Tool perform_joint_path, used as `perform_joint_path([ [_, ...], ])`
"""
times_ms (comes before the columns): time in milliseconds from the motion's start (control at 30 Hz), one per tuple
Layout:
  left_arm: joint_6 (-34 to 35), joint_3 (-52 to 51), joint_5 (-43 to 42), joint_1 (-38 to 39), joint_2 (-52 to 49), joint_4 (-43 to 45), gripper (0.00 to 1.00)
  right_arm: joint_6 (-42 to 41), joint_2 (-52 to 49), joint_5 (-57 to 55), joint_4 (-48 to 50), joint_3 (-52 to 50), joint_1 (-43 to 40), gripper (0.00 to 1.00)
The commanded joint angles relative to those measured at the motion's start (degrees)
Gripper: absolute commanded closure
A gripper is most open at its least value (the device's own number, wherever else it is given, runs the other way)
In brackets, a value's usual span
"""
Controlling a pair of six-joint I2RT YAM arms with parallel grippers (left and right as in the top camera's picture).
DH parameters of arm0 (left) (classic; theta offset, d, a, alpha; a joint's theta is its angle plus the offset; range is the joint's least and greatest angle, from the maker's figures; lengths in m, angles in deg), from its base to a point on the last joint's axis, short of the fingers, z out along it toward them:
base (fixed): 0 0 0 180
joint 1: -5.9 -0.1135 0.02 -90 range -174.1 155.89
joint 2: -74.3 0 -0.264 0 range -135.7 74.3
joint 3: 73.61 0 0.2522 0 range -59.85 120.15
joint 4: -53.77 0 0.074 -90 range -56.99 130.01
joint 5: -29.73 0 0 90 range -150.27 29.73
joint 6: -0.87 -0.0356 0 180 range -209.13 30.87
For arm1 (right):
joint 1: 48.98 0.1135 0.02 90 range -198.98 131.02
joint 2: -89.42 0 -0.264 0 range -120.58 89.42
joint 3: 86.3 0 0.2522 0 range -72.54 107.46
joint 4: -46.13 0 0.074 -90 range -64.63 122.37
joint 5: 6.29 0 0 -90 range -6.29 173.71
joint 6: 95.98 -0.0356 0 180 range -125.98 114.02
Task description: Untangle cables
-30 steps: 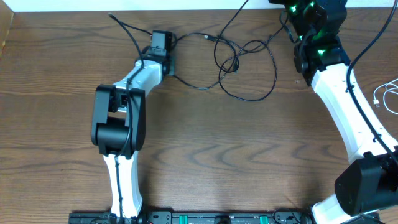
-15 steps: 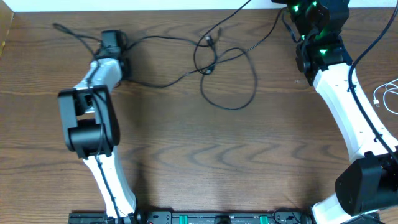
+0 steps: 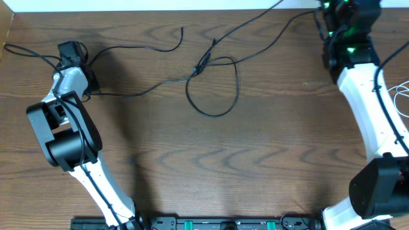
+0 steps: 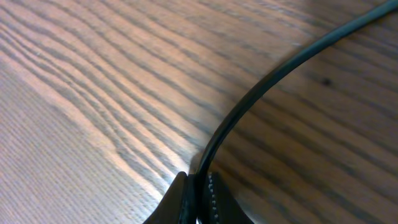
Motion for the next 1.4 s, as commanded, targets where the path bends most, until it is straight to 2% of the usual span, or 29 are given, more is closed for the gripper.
perform_joint_path([
  [0, 0.8, -1.9, -0.9, -1.7, -2.8, -2.3, 0.92, 6.7, 1.5, -6.1, -0.4, 1.4, -3.8, 0.99],
  [300, 0.8, -1.9, -0.9, -4.6, -2.8, -2.7, 0.92, 13.4, 1.5, -12.6, -5.8, 1.4, -15.4, 0.99],
  [567, 0.8, -1.9, -0.9, -6.8, -2.8, -3.4, 0.92, 13.5, 1.5, -11.8, -9.0, 1.4, -22.9, 0.99],
  [800, 0.8, -1.9, -5.3, -6.7, -2.8, -3.3, 0.92, 13.0, 1.5, -4.8, -10.0, 1.4, -22.5, 0.99],
  [1000, 0.8, -1.9, -10.8, -6.6, -2.8, -3.4, 0.92, 12.9, 1.5, -4.6, -10.3, 1.4, -20.1, 0.99],
  [1367, 0.6, -1.9, -12.2, -3.7, -2.8, -4.2, 0.92, 12.9, 1.5, -0.8, -12.9, 1.4, -16.8, 0.99],
])
